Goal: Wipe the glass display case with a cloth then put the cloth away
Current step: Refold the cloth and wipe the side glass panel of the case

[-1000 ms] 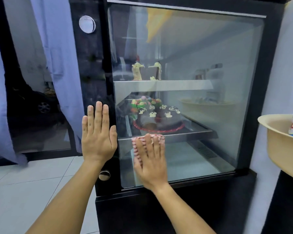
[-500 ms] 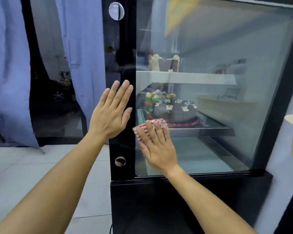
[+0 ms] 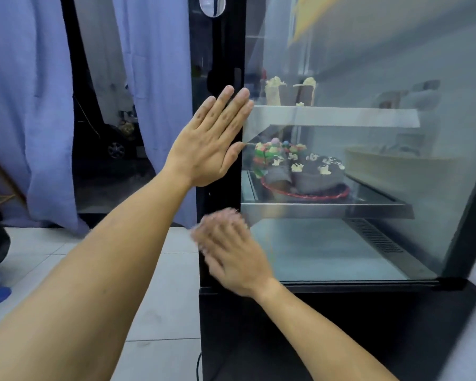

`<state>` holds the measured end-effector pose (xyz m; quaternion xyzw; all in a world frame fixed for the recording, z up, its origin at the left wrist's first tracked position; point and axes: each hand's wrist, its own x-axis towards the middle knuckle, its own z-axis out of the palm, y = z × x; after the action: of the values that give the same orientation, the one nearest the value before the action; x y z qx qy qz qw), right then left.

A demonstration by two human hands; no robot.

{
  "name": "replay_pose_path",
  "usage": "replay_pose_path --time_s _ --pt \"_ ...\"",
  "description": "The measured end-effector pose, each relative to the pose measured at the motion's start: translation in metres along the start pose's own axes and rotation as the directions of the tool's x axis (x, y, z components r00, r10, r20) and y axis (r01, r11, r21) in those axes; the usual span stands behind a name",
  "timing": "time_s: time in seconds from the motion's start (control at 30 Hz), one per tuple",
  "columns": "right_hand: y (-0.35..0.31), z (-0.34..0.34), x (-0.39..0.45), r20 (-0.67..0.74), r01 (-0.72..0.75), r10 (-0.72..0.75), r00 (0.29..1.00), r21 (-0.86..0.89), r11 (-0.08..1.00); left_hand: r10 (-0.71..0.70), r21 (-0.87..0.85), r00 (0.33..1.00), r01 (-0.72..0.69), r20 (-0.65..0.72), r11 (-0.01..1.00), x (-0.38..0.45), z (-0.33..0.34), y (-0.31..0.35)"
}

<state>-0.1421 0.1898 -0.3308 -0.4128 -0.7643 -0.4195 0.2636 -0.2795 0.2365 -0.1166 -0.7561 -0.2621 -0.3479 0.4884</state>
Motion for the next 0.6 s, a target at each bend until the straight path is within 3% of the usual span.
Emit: replay_pose_path --time_s 0.03,0.1,0.17,0.23,0.27,0.33,0.4,0.53,0.6 --pt "-0.002 0.004 -0.007 0.014 0.104 -0.104 0.995 -0.019 0.994 0.001 0.001 1.000 -0.001 0.001 1.000 -0.001 0.000 0.000" --pt "0.009 0.002 0.000 -0.075 0.103 -0.105 0.992 -0.030 0.994 0.000 0.006 1.000 0.000 -0.011 1.000 -0.001 0.001 0.000" --pt "0.022 -0.011 0.021 -0.196 -0.147 0.142 0.970 -0.008 0.989 -0.005 0.001 1.000 0.005 -0.019 1.000 0.000 0.001 0.000" --pt "0.021 -0.018 0.039 -0.261 -0.353 0.353 0.899 0.047 0.934 -0.010 -0.006 1.000 0.010 -0.023 1.000 0.001 0.001 -0.001" --pt "0.016 -0.017 0.041 -0.250 -0.333 0.333 0.909 0.044 0.942 -0.008 -0.014 1.000 0.008 -0.022 1.000 0.000 0.001 -0.001" --pt "0.008 -0.011 0.037 -0.177 -0.086 0.086 0.980 0.009 0.996 -0.007 -0.016 1.000 0.007 -0.023 1.000 0.000 0.000 0.000" --pt "0.016 -0.011 0.036 -0.154 0.060 -0.063 0.986 -0.019 0.998 -0.012 -0.020 1.000 0.011 -0.019 1.000 -0.001 0.000 0.001" --pt "0.013 -0.018 0.041 -0.206 -0.193 0.205 0.957 0.078 0.978 -0.024 -0.017 1.000 0.024 -0.017 1.000 -0.001 0.000 0.000" --pt "0.000 -0.010 0.017 -0.103 -0.061 0.068 0.992 0.069 0.996 -0.019 -0.020 1.000 0.018 -0.016 1.000 -0.002 -0.001 0.002"
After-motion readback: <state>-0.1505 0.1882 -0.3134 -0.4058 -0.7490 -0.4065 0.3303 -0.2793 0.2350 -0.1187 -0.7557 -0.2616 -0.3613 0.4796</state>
